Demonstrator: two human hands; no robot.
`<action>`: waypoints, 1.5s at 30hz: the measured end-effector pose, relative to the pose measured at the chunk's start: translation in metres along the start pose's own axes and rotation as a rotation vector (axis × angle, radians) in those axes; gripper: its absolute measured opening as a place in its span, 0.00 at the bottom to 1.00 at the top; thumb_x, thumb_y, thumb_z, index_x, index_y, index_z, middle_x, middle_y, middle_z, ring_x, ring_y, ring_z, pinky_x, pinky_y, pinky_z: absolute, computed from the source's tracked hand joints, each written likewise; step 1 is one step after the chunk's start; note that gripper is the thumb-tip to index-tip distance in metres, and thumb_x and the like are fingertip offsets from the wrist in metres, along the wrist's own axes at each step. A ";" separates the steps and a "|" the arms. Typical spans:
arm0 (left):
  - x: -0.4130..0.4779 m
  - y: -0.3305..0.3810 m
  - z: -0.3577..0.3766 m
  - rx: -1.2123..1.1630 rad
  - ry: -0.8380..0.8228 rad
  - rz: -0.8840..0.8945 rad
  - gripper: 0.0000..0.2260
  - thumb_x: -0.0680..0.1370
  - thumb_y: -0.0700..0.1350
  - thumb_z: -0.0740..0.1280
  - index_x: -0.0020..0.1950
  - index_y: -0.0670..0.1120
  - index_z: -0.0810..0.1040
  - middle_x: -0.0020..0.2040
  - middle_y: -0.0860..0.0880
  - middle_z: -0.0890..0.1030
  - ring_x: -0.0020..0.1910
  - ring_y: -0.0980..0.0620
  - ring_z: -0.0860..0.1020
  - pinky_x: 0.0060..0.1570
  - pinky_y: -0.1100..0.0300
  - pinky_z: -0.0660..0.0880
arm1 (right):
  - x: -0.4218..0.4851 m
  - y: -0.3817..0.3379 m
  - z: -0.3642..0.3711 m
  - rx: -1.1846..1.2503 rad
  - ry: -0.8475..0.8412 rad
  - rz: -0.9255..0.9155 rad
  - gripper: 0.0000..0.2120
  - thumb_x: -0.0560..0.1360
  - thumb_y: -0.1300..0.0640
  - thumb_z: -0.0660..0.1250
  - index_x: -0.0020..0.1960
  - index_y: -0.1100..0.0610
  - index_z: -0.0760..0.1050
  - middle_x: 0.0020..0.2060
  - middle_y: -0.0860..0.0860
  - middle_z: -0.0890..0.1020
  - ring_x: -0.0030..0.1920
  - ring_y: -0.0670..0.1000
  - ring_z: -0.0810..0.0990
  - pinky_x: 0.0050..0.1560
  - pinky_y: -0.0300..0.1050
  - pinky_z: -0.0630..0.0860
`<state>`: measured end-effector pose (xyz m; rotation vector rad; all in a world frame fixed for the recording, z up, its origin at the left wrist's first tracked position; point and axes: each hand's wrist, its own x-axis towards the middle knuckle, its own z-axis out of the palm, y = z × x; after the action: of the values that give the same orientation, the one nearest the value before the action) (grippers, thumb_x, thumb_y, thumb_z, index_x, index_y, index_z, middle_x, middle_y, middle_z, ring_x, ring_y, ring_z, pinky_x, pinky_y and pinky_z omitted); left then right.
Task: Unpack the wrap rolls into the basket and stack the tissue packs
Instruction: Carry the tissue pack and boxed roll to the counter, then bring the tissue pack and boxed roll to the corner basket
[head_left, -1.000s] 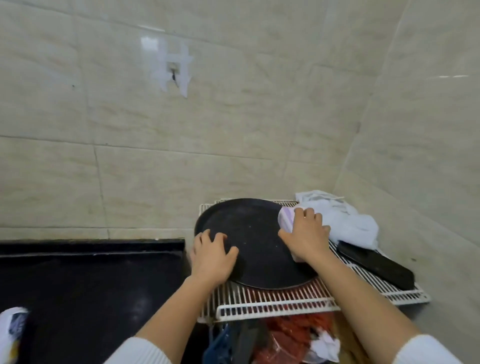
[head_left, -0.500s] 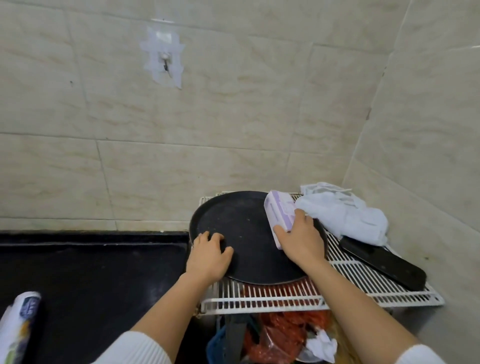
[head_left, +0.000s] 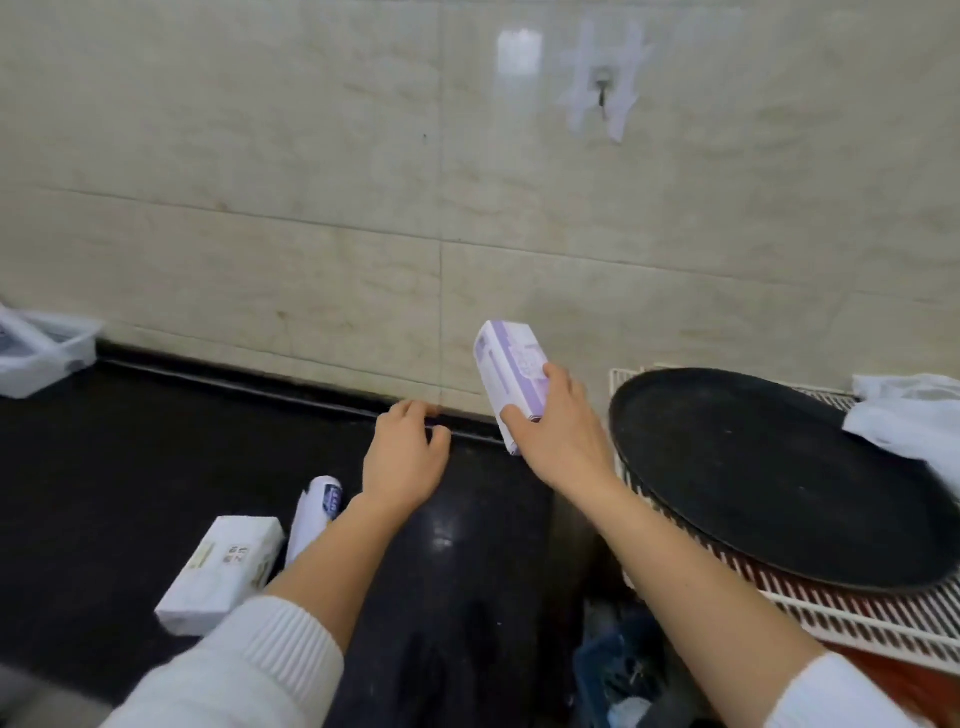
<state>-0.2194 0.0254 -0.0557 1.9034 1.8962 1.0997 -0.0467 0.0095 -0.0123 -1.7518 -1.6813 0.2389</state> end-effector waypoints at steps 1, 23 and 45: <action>0.001 -0.024 -0.012 0.014 0.010 -0.020 0.14 0.77 0.45 0.62 0.61 0.44 0.76 0.63 0.45 0.76 0.63 0.45 0.71 0.57 0.53 0.70 | -0.004 -0.013 0.022 0.003 -0.031 -0.004 0.31 0.72 0.44 0.62 0.70 0.54 0.59 0.60 0.56 0.71 0.53 0.59 0.74 0.45 0.50 0.69; -0.098 -0.373 -0.088 0.111 -0.214 -0.549 0.18 0.82 0.52 0.50 0.66 0.46 0.69 0.63 0.42 0.77 0.63 0.42 0.71 0.58 0.46 0.71 | -0.152 -0.045 0.270 -0.320 -0.286 0.434 0.33 0.75 0.47 0.63 0.74 0.55 0.54 0.68 0.57 0.65 0.66 0.60 0.66 0.63 0.59 0.65; -0.037 -0.349 -0.090 0.100 -0.402 -0.541 0.49 0.60 0.67 0.64 0.72 0.65 0.36 0.58 0.47 0.68 0.58 0.44 0.70 0.45 0.52 0.68 | -0.095 -0.128 0.360 -0.156 -0.571 0.298 0.37 0.74 0.48 0.63 0.74 0.61 0.49 0.65 0.61 0.68 0.61 0.61 0.72 0.58 0.54 0.73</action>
<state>-0.5360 0.0068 -0.2301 1.3792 2.0591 0.4307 -0.3690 0.0352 -0.2372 -2.1935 -1.8469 0.8283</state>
